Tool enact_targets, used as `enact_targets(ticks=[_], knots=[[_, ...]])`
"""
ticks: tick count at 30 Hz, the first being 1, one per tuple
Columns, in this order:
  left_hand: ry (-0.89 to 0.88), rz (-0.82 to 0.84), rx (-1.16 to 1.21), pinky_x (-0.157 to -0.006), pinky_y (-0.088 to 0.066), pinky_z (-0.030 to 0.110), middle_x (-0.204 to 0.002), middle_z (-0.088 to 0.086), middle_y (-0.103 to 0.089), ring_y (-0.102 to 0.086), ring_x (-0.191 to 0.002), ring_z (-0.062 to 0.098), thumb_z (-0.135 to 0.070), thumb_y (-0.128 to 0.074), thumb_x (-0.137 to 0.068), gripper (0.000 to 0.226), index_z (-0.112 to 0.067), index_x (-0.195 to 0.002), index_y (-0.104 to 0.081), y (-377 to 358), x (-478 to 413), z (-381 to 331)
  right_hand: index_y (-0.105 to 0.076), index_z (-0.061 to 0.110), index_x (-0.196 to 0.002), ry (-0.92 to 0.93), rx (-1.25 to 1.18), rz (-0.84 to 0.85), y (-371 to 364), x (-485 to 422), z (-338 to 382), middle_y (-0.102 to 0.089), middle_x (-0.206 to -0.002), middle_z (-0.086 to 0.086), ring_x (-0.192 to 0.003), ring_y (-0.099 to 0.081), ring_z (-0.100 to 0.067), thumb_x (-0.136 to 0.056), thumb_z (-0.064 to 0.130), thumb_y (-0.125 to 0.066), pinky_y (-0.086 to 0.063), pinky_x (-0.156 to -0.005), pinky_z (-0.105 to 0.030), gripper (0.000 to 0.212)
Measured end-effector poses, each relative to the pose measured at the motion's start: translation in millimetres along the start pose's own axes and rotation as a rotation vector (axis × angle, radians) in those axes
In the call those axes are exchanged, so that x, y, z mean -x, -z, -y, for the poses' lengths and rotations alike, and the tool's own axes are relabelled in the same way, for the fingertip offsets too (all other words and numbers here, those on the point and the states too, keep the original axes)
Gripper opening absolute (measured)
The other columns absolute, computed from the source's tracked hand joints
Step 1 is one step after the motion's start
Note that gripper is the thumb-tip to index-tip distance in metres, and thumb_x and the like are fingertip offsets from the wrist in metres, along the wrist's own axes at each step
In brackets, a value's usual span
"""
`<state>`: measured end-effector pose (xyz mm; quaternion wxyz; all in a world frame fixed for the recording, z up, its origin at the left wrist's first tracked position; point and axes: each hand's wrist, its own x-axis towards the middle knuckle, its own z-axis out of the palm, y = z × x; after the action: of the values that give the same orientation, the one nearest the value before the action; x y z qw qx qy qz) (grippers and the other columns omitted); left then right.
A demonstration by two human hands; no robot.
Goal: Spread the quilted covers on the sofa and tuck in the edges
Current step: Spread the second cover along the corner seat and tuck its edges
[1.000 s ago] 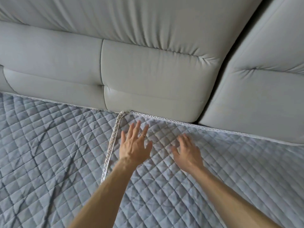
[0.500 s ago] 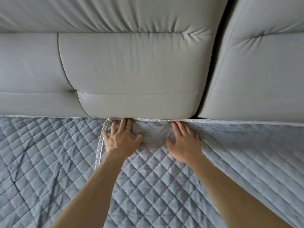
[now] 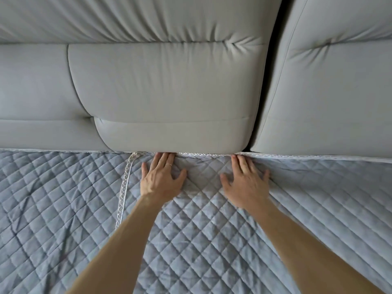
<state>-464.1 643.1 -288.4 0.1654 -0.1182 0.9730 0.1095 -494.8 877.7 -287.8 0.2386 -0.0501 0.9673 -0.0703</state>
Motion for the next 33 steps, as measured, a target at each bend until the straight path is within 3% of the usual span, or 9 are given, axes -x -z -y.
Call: enact_targets(ticks=[3,5,9,17,20,23,27,30,33], knots=[[-0.006,-0.191,-0.042,-0.120,-0.014,0.042,-0.152,-0.002,-0.040,-0.027,-0.144,0.017,-0.054,-0.031,-0.094,0.062,-0.022,-0.144,-0.045,13,8,23,-0.036,0.014,-0.146,0.006,-0.016,-0.100,10,8,27,-0.034,-0.153,-0.001,-0.143,-0.025,-0.021,-0.091,0.048,-0.037,-0.025,-0.111,-0.056,0.065],[0.100,-0.159,-0.031,-0.122,-0.006,0.040,-0.160,-0.001,-0.025,-0.015,-0.148,0.016,-0.057,-0.027,-0.095,0.069,-0.018,-0.152,-0.029,17,13,45,-0.041,0.011,-0.145,0.196,-0.045,-0.150,5,11,50,-0.042,-0.150,-0.004,-0.142,-0.032,-0.023,-0.088,0.045,-0.034,-0.030,-0.112,-0.050,0.067],[0.123,-0.010,-0.016,-0.122,-0.002,0.041,-0.164,-0.007,0.001,0.004,-0.150,0.011,-0.071,-0.010,-0.089,0.084,-0.021,-0.156,-0.002,9,8,68,-0.031,0.009,-0.151,0.313,-0.108,-0.123,-17,0,93,-0.027,-0.160,-0.005,-0.149,-0.021,-0.018,-0.088,0.052,-0.019,-0.019,-0.118,-0.046,0.078],[0.161,-0.026,-0.023,-0.121,0.003,0.047,-0.164,-0.005,-0.005,0.001,-0.150,0.013,-0.062,-0.020,-0.093,0.078,-0.018,-0.156,-0.007,12,7,65,-0.016,0.017,-0.156,0.283,-0.036,-0.013,-21,-7,96,-0.012,-0.164,0.003,-0.150,-0.005,-0.011,-0.092,0.058,-0.021,-0.004,-0.122,-0.044,0.077],[0.015,-0.077,0.019,-0.122,0.001,0.047,-0.163,-0.003,-0.010,0.000,-0.150,0.015,-0.052,-0.021,-0.099,0.065,-0.021,-0.156,-0.015,21,19,32,-0.019,0.023,-0.156,0.238,0.014,-0.072,-9,3,76,-0.012,-0.163,0.011,-0.150,-0.005,-0.007,-0.093,0.059,-0.021,-0.006,-0.120,-0.054,0.073],[-0.095,0.008,0.038,-0.121,0.003,0.049,-0.163,-0.010,-0.003,0.007,-0.150,0.014,-0.062,-0.020,-0.094,0.069,-0.033,-0.156,-0.008,5,19,4,-0.011,0.030,-0.156,0.232,0.013,-0.026,-11,-2,56,-0.005,-0.163,0.018,-0.149,-0.002,-0.005,-0.093,0.061,-0.023,-0.006,-0.119,-0.058,0.071],[-0.003,0.038,-0.019,-0.120,0.002,0.052,-0.163,-0.011,-0.005,0.006,-0.150,0.016,-0.063,-0.023,-0.091,0.072,-0.035,-0.155,-0.006,-8,4,-9,-0.014,0.032,-0.156,0.307,-0.053,0.025,-11,-20,46,-0.010,-0.162,0.019,-0.149,-0.005,-0.004,-0.090,0.061,-0.023,0.000,-0.120,-0.056,0.072],[-0.023,0.005,-0.057,-0.121,-0.006,0.048,-0.162,-0.004,-0.016,-0.005,-0.150,0.020,-0.051,-0.029,-0.095,0.067,-0.024,-0.155,-0.016,0,10,-29,-0.026,0.025,-0.154,0.316,-0.103,-0.011,3,-8,16,-0.022,-0.161,0.011,-0.148,-0.016,-0.006,-0.086,0.064,-0.015,-0.007,-0.121,-0.048,0.079],[-0.284,-0.026,-0.031,-0.117,-0.027,0.042,-0.153,0.004,-0.040,-0.035,-0.141,0.023,-0.040,-0.028,-0.090,0.064,-0.014,-0.146,-0.043,1,18,-72,-0.024,0.025,-0.155,0.239,0.005,-0.086,9,9,-48,-0.019,-0.161,0.011,-0.149,-0.011,-0.006,-0.090,0.062,-0.011,-0.007,-0.121,-0.051,0.076]])
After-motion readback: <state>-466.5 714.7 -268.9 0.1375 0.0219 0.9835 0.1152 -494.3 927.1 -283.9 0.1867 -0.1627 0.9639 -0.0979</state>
